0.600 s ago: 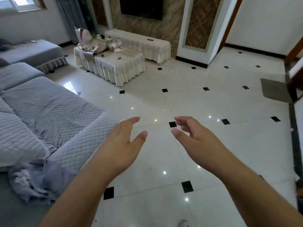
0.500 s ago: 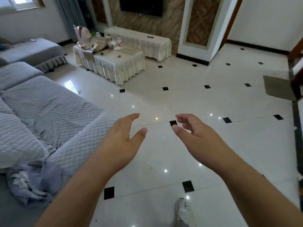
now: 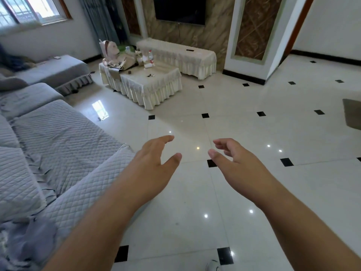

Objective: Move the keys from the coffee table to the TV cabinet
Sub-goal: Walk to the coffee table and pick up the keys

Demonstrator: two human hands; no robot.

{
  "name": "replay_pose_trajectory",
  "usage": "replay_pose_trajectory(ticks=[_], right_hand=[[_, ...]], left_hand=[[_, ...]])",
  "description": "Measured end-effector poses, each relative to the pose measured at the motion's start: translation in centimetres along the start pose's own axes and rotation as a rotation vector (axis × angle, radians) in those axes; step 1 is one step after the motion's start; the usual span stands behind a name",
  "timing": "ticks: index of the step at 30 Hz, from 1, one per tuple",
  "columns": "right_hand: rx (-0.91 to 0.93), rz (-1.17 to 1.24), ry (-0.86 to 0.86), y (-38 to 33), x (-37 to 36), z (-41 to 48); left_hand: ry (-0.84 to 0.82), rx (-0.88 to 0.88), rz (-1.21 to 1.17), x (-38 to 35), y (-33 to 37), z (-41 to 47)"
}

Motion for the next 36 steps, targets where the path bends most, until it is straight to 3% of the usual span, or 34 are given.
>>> replay_pose_trajectory(ticks=[13, 23, 36], right_hand=[[-0.011, 0.01, -0.065, 1.0, 5.8, 12.4], [-0.013, -0.056, -0.06, -0.3, 3.7, 25.2], [-0.048, 0.005, 0.095, -3.6, 0.0, 44.7]], left_hand=[[0.025, 0.057, -0.072, -2.7, 3.4, 11.8], [-0.007, 0.038, -0.088, -2.3, 0.2, 25.5], [-0.049, 0.014, -0.073, 1.5, -4.8, 46.2]])
Point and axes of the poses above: each hand's wrist, its own z-axis towards the middle knuckle, its own x-axis out of the back of the hand, y = z × x, the point moved 3 cm from there along z, towards the middle knuckle, and after that the axes turned 10 degrees about z, right-handed, at the moved point
